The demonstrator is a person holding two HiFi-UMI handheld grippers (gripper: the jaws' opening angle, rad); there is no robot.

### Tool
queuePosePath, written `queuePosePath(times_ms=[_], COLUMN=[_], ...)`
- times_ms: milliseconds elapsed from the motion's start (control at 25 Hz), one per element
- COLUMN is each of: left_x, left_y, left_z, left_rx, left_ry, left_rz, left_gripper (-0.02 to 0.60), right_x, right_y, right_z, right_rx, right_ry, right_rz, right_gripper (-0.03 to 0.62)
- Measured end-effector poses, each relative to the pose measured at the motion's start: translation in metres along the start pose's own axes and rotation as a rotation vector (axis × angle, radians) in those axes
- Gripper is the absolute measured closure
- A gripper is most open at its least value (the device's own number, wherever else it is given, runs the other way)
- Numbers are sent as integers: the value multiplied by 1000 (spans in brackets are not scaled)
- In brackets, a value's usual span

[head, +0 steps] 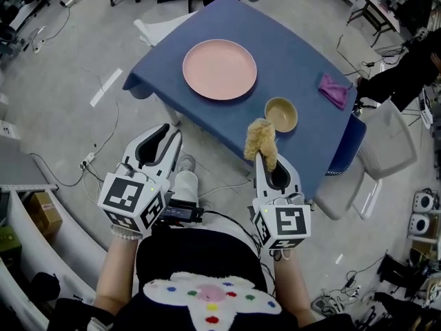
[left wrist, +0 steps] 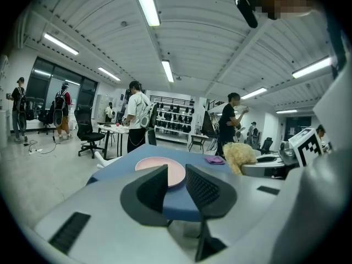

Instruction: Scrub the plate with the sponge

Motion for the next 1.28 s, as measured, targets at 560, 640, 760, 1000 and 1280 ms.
queuePosePath(times_ms=[560,640,760,1000,1280], left_x=[-20,-20,-19,-10,3], left_y=[82,90,106,139,163], left_z=[115,133,157,196,227], left_rx=[95,109,127,159,178], left_ry=[90,112,145,197,247], left_rz=[-36,-42,-46,-55,-67], left_gripper=[482,482,482,482,482], right_x=[-33,-36,-40,-34,-35], right_y=[-20,-26,-31,-34,-44], right_z=[107,121,144,180,214], right_rx=[99,116,137,187,233], right_ry=[54,66,84,139,173], right_rz=[34,43,50,69,37], right_gripper=[537,537,537,537,537])
Point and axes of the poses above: the fingertips, and each gripper's own axes: z forward along the fingers, y to its left, x out of its underside, the point moved 5 cm from there along -z, backward along the fingers
